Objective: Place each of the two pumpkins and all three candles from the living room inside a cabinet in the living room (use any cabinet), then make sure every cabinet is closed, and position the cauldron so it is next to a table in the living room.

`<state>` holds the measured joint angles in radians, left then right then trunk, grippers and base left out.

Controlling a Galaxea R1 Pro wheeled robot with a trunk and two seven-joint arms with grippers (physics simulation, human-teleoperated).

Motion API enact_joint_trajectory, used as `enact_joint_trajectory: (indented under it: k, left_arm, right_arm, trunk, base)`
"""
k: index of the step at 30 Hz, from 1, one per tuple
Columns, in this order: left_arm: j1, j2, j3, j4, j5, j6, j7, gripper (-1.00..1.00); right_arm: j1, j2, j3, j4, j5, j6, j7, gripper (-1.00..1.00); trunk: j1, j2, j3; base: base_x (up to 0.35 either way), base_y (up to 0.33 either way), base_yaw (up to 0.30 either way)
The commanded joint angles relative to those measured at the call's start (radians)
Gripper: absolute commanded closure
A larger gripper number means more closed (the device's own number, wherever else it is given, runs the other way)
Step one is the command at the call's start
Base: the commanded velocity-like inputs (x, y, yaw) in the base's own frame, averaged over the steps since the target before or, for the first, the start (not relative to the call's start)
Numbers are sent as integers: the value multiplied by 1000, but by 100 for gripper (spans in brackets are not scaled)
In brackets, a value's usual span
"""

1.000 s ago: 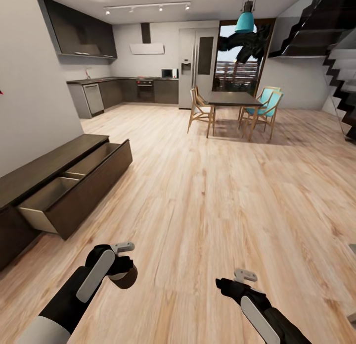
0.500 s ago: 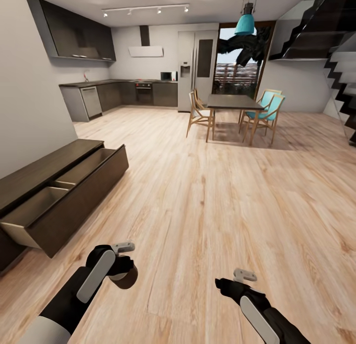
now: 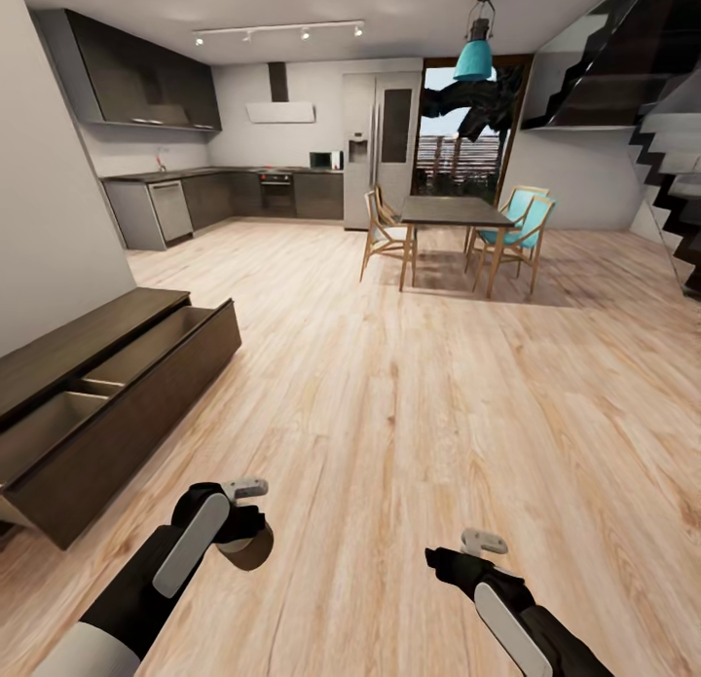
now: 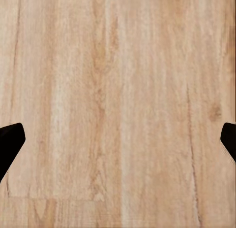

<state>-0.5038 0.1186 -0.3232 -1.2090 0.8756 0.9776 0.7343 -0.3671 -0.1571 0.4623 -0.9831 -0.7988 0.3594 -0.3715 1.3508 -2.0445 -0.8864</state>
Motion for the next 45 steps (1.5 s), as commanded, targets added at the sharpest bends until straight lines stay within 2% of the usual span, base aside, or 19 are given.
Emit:
enact_joint_trajectory:
  k: [1, 11, 13, 18, 25, 34, 45]
  left_arm:
    - [-1, 1, -5, -1, 9, 1, 10, 100]
    - [-1, 0, -17, 0, 13, 1, 10, 100]
    - [-1, -8, -30, 0, 6, 1, 11, 100]
    - [-1, -12, -36, -1, 2, 1, 11, 100]
    - [-1, -13, -37, -1, 2, 1, 11, 100]
    - [-1, -13, -37, -1, 2, 1, 11, 100]
    - [-1, -13, -37, -1, 2, 1, 11, 100]
  right_arm:
    - [-1, -1, 4, -2, -8, 1, -9, -100]
    - [-1, 3, 4, 2, -8, 1, -9, -100]
    - [-1, 6, 3, 27, -7, -1, -9, -100]
    - [-1, 5, 3, 49, -7, -5, -9, -100]
    - [-1, 6, 2, 52, -8, -5, -4, -100]
    - [-1, 6, 2, 53, -8, -5, 2, -100]
    - [-1, 7, 4, 70, -7, -28, 5, -100]
  trunk:
    - [0, 0, 1]
    - [0, 0, 17]
    - [0, 0, 20]
    - [0, 0, 27]
    - [0, 0, 27]
    - [0, 0, 22]
    - [0, 0, 22]
  base:
    - [37, -19, -75]
    - [25, -2, -76]
    - [235, 0, -77]
    - [306, 0, -77]
    - [320, -57, -24]
    - [320, -92, -176]
    - [321, -92, -9]
